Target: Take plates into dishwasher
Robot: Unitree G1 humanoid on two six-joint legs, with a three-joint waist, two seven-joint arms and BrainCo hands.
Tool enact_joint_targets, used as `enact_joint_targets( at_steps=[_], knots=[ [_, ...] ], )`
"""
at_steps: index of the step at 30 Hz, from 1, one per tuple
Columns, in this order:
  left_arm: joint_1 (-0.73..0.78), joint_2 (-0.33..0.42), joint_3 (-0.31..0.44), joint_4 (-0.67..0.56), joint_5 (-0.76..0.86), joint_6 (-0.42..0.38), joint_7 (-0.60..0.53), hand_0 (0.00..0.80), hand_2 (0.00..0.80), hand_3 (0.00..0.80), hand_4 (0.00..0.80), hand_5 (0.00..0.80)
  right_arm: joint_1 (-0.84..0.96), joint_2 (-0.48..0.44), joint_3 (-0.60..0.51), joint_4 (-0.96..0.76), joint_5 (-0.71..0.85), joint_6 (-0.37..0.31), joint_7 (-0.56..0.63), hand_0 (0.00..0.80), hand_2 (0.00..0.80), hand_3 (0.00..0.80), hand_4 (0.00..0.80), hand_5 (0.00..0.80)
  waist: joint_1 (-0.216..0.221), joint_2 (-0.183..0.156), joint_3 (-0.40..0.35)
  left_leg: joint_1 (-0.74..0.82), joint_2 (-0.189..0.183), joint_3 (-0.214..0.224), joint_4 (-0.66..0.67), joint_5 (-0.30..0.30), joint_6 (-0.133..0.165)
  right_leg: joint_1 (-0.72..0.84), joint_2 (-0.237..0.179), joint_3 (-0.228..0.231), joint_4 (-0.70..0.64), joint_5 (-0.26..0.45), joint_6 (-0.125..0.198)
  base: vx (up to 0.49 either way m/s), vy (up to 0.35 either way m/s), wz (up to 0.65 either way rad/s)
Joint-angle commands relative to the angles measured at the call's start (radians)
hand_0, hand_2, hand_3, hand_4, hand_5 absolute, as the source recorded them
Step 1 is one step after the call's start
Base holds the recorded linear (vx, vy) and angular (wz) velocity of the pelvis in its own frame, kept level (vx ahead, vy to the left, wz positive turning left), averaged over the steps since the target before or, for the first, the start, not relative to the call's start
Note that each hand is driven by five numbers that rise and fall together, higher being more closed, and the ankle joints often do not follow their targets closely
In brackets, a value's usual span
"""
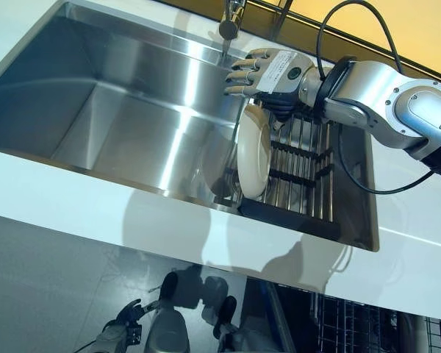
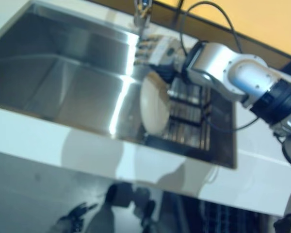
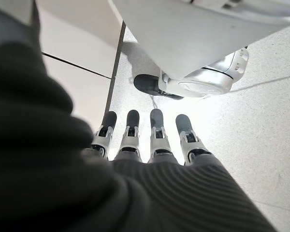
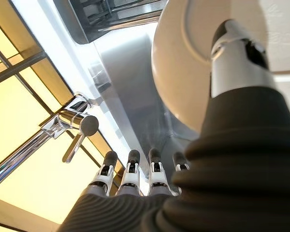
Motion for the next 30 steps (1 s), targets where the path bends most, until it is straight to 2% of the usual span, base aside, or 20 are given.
enact_joint_targets(
  at_steps=[1,30],
  knots=[
    [-0.016,0.011,0.024,0.011,-0.035,-0.018,0.007,0.0,0.0,0.0,0.0,0.0,-0.088,-0.003,0.022,-0.011,-0.007,0.041,0.0,0.0,0.0,0.0,0.0,0.0,-0.007,-0.034,-0.002,0.015,-0.009,0.057,-0.005,-0.03,0.017,-0.036,-0.044,0.039,-0.001,0.074,0.074,0.0,0.0,0.0],
    [-0.015,0.007,0.033,0.019,-0.044,-0.033,0.001,0.0,0.0,0.0,0.0,0.0,-0.051,0.002,0.015,-0.073,0.006,0.02,0.101,0.0,0.0,0.0,0.0,0.0,-0.008,-0.039,0.0,0.018,-0.012,0.063,-0.005,-0.032,0.019,-0.035,-0.044,0.043,-0.001,0.074,0.073,0.0,0.0,0.0]
  ],
)
